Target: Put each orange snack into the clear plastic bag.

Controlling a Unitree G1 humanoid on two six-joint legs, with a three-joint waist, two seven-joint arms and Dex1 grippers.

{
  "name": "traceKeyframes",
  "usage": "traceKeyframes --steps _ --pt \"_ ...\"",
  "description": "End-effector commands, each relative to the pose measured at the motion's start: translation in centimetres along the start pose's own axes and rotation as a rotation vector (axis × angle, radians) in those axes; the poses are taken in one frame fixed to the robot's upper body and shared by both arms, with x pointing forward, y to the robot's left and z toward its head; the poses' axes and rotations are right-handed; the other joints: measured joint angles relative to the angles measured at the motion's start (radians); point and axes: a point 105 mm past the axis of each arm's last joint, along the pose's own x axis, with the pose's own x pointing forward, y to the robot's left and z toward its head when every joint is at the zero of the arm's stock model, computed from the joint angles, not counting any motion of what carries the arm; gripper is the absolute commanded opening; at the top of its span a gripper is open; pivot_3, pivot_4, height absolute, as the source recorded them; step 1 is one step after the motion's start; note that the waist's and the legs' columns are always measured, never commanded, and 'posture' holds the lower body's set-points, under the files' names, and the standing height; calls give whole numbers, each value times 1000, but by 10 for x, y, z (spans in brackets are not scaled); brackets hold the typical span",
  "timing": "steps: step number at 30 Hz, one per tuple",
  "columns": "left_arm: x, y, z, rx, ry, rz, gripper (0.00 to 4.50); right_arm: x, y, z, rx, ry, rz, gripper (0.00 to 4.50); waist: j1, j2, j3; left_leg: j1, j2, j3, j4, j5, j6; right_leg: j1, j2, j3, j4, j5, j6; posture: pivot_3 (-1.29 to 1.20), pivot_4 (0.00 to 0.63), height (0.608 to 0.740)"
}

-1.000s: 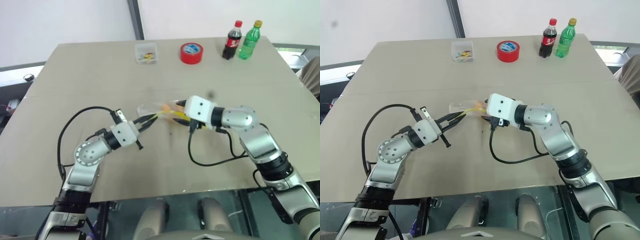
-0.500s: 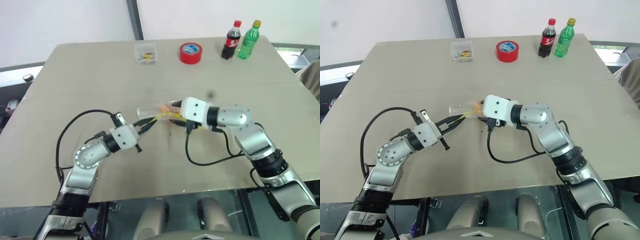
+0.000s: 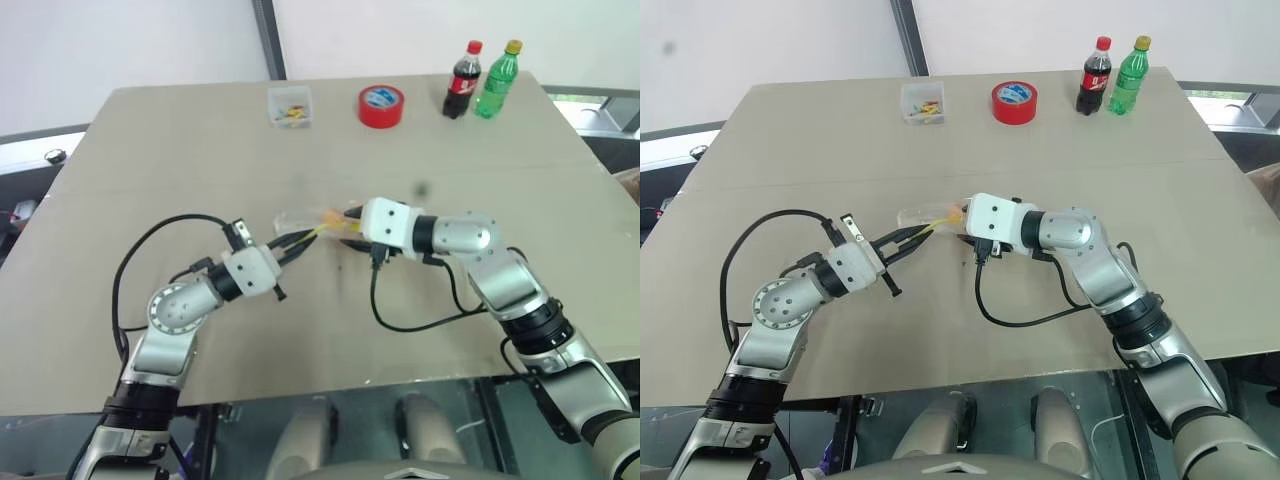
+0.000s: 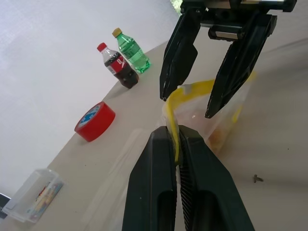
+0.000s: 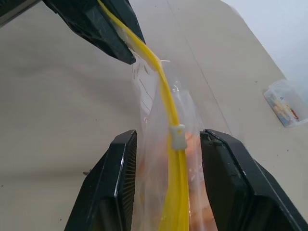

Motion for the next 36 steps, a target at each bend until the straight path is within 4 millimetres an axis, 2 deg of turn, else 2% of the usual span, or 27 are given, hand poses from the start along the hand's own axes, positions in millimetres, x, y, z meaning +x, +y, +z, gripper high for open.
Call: traceKeyframes --steps 1,3,4,16,18,23,29,36 --pt "4 5 12 33 -36 6 0 -2 -8 16 -50 -48 -23 1249 0 0 0 0 0 0 0 0 0 0 0 0 0 0 0 0 150 740" --pt "4 6 12 32 -34 7 0 -3 -9 18 -54 -49 -27 309 0 0 0 0 0 0 0 0 0 0 0 0 0 0 0 0 150 740" --pt "4 6 12 32 -32 6 0 -3 -9 18 -55 -50 -30 43 0 0 0 0 0 0 0 0 0 0 0 0 0 0 0 0 150 740" --pt "2 4 8 21 -18 8 0 -8 -9 15 -44 -31 -43 43 0 0 0 0 0 0 0 0 0 0 0 0 0 0 0 0 150 740" --pt "1 5 7 18 -13 18 0 -11 -10 6 -34 4 -58 43 0 0 0 0 0 0 0 0 0 0 0 0 0 0 0 0 150 740" --pt "-4 15 0 2 7 77 0 -36 -14 -36 -27 169 -112 43 4 0 0 0 0 0 0 0 0 0 0 0 0 0 0 0 150 740" --pt "-8 22 -5 -26 20 131 0 -70 -17 -60 11 270 -183 43 4 0 0 0 -1 0 0 0 0 0 0 0 0 0 0 0 150 740" --pt "-8 25 -9 -40 14 146 0 -102 -37 -87 2 399 -312 43 5 0 0 0 0 1 0 0 1 0 0 0 0 0 0 0 150 740"
